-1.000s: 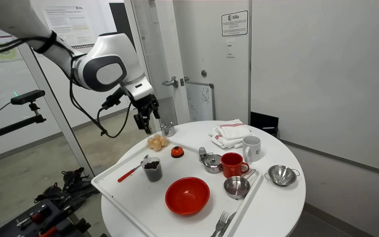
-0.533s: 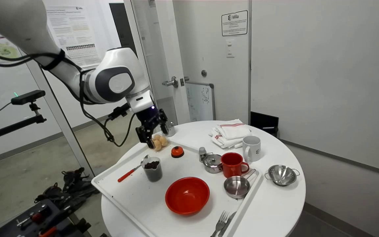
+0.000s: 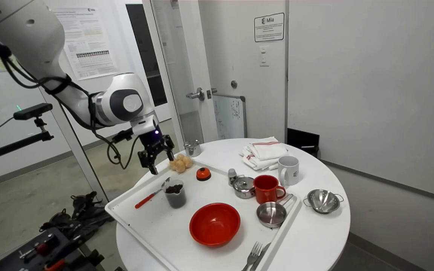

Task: Pick up the cup from the table, pour some of its contents in the orange bowl, and place the cup back on the table.

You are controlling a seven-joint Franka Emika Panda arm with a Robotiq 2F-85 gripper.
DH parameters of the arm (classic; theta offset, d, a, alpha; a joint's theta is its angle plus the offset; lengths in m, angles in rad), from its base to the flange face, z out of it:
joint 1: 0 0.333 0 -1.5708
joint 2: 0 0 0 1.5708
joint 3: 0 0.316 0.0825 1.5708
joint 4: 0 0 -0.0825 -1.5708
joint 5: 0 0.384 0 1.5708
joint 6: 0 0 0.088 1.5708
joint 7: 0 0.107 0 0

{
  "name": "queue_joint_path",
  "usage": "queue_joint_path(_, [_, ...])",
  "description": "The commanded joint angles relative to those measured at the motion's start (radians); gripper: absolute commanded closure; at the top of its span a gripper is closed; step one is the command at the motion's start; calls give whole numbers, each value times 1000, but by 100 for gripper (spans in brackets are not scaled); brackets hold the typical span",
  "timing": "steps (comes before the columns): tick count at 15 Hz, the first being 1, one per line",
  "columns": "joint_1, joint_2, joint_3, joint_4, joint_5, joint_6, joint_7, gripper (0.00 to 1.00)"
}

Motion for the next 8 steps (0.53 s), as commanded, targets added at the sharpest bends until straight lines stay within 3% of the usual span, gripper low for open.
queue_joint_path(1, [57,90,20,89,18,-48,41,0])
queue_joint_path(8, [71,241,-8,210,82,-72,86,0])
